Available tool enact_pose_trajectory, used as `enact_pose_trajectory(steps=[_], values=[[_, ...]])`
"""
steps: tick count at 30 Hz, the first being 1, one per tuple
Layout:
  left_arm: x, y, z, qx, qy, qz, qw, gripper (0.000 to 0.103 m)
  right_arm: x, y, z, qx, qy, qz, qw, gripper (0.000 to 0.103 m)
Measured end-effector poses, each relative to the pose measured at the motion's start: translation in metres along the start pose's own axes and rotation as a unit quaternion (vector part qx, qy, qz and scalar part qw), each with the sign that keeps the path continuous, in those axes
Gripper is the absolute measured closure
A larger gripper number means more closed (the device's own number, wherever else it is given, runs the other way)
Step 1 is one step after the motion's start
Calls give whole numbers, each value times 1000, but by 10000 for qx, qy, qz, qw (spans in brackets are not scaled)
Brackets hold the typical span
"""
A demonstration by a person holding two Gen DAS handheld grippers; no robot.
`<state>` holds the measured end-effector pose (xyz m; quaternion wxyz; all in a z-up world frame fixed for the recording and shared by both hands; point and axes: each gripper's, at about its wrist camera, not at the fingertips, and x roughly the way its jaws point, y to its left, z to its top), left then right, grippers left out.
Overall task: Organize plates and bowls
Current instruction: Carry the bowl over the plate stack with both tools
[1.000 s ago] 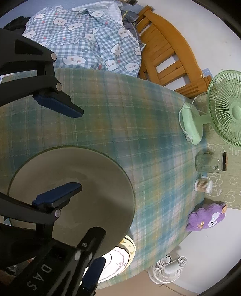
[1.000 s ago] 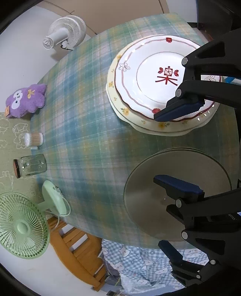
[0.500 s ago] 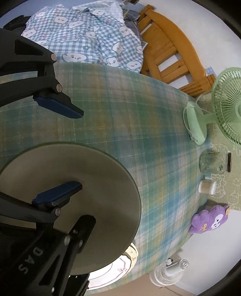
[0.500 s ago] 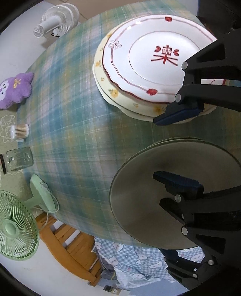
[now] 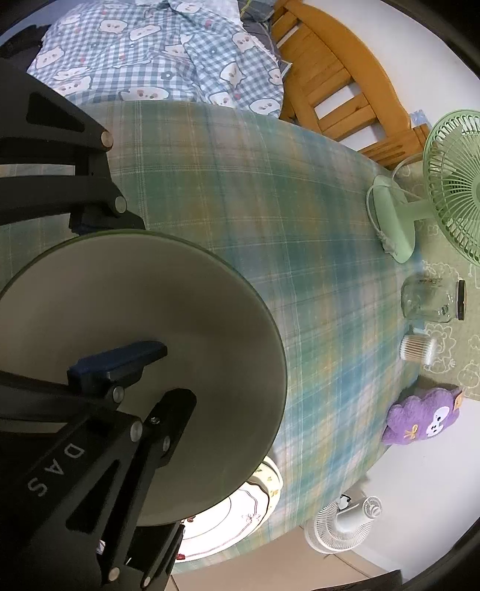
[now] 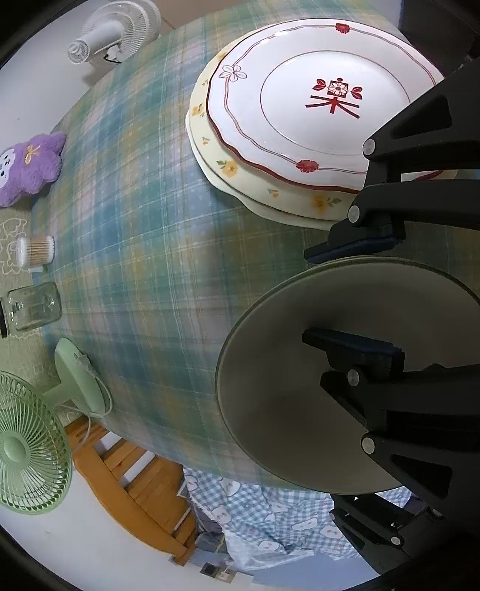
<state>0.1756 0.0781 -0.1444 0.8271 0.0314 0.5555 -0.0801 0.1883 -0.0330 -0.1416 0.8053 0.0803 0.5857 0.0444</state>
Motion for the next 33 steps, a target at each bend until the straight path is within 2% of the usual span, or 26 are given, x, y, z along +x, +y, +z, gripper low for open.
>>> enact_pose_trajectory(steps=[3, 9, 15, 22, 24, 30, 32, 33], values=[[0, -1, 2, 1, 35, -3, 10000, 56, 0, 0, 1, 14, -7, -26, 10000, 62], [-3, 6, 0, -178, 190, -257, 9993, 56, -4, 6, 0, -51, -9, -138, 9999, 62], [-10, 3, -1, -17, 121, -270, 9996, 56, -14, 5, -5, 73, -95, -239, 9996, 62], [-3, 2, -1, -29, 167, -178, 9997, 57, -5, 3, -6, 75, -72, -200, 9997, 62], [-3, -1, 0, -34, 148, -132, 9998, 58, -2, -1, -3, 122, 10, -105, 9999, 59], [0, -3, -2, -12, 129, -122, 9998, 49, 1, -4, -5, 131, 121, 28, 9998, 57], [1, -2, -4, -71, 109, -180, 9998, 49, 3, -9, -5, 243, 160, 54, 9996, 50], [1, -3, -4, -60, 97, -177, 9998, 49, 5, -11, -5, 338, 206, 131, 9991, 50]])
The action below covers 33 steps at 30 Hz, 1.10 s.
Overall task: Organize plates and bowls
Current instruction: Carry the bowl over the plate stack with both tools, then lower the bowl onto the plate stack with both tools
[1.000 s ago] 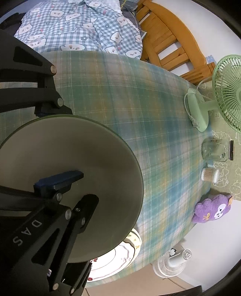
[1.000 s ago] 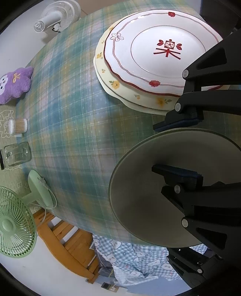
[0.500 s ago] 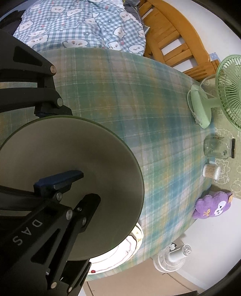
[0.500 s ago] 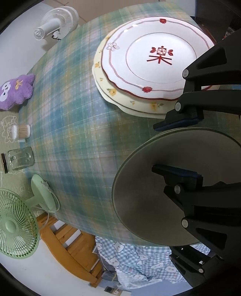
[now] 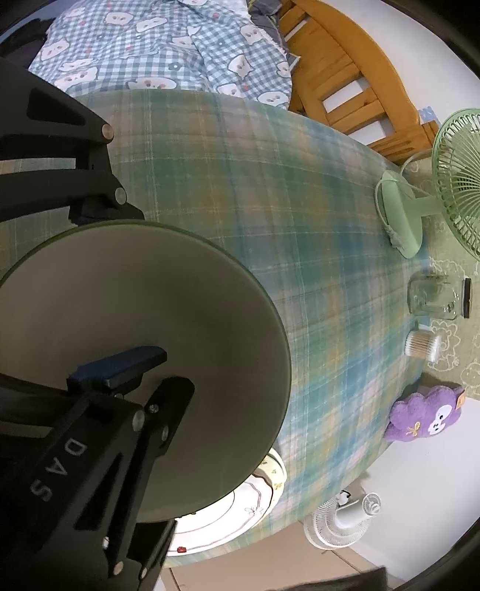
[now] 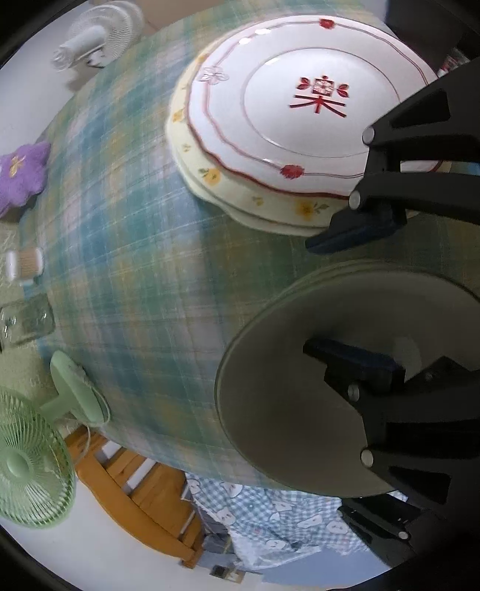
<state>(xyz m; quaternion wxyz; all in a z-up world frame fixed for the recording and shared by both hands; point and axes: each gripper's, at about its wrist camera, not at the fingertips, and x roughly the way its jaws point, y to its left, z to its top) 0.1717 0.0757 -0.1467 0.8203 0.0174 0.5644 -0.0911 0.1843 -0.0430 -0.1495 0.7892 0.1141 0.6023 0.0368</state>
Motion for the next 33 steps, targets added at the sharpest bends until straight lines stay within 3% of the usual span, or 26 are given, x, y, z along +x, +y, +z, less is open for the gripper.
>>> enact_pose_trajectory(steps=[2, 12, 33], values=[[-1, 0, 0, 6, 7, -23, 10000, 50, 1, 3, 0, 51, 43, 38, 10000, 57], [-10, -4, 0, -17, 146, -144, 9998, 51, -9, 7, -1, 8, 62, -197, 9998, 56], [-53, -66, 32, -245, -313, -71, 9992, 51, -81, -37, 28, -236, -389, -161, 9988, 56]])
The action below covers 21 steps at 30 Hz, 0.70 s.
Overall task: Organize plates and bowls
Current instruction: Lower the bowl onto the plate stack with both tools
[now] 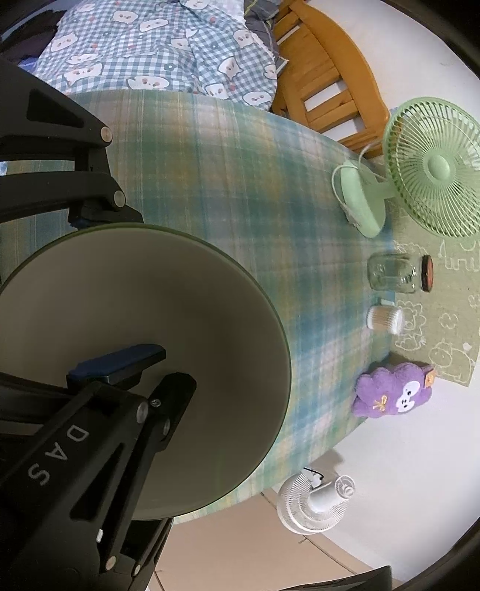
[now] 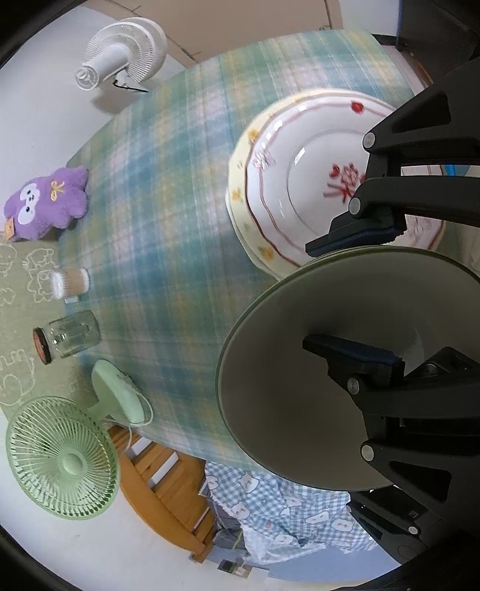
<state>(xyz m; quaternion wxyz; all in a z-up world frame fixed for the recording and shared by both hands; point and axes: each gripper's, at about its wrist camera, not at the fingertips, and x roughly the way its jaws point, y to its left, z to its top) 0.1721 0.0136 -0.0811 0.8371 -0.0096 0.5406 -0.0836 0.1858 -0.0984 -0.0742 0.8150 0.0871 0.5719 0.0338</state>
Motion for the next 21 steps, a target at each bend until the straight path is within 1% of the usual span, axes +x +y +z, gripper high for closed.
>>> enact_pose_trajectory(steps=[7, 14, 21], values=[[5, -34, -1, -47, 1, -48, 10000, 51, -9, -35, 3, -31, -10, -44, 10000, 56], [19, -70, -5, -139, 151, -115, 9997, 51, -7, -73, 1, -69, 110, -138, 9998, 56], [32, -95, -5, -223, 303, -116, 9992, 51, 1, -101, 2, -123, 283, -184, 9994, 56]])
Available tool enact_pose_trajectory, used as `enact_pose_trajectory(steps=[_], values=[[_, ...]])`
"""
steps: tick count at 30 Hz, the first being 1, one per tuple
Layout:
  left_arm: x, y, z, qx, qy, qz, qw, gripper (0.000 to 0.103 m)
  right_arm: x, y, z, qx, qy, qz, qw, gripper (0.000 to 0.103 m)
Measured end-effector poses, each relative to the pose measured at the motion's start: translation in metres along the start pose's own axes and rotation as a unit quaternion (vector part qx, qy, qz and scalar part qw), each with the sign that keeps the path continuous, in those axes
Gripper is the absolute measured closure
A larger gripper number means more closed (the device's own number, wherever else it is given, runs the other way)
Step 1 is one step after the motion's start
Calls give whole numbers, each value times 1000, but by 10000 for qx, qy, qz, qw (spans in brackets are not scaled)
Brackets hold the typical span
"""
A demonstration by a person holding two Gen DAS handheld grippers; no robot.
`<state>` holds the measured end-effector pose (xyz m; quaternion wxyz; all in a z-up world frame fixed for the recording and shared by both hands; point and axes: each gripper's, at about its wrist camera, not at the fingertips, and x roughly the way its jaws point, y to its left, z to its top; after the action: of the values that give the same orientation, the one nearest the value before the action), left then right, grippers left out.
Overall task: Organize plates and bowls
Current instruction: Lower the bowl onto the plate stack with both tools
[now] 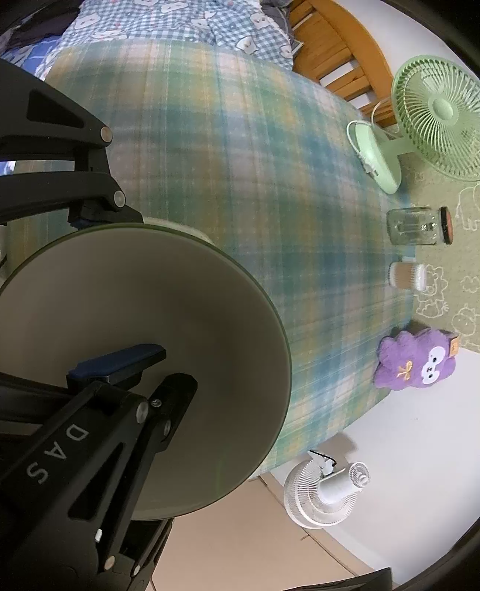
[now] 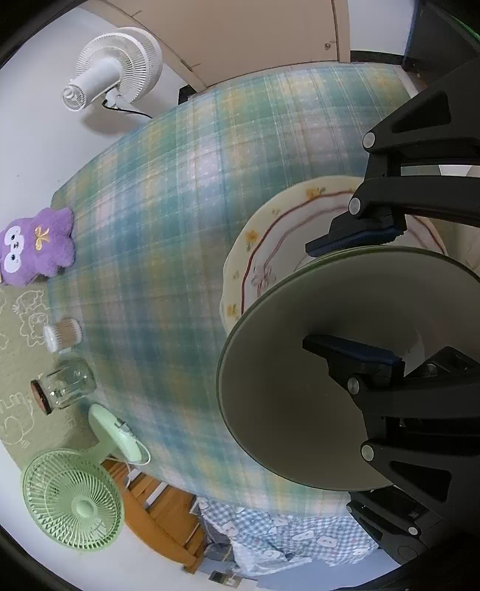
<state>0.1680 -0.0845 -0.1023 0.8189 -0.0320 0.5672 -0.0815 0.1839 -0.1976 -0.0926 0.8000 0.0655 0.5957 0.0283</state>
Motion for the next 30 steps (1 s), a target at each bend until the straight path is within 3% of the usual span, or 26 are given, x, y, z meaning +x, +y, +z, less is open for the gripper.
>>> enact_pose_trajectory(steps=[7, 23, 27, 30], values=[[16, -12, -5, -126, 186, 36, 9997, 51, 14, -16, -1, -33, 190, 8, 9998, 56], [17, -23, -4, -183, 36, 193, 9996, 51, 19, -26, 3, -90, 163, 135, 9997, 53], [17, -23, -6, -171, 15, 232, 9996, 43, 17, -26, 0, -129, 81, 133, 9998, 53], [14, -24, -7, -158, -29, 341, 9993, 32, 16, -25, -1, -187, 19, 122, 9997, 42]])
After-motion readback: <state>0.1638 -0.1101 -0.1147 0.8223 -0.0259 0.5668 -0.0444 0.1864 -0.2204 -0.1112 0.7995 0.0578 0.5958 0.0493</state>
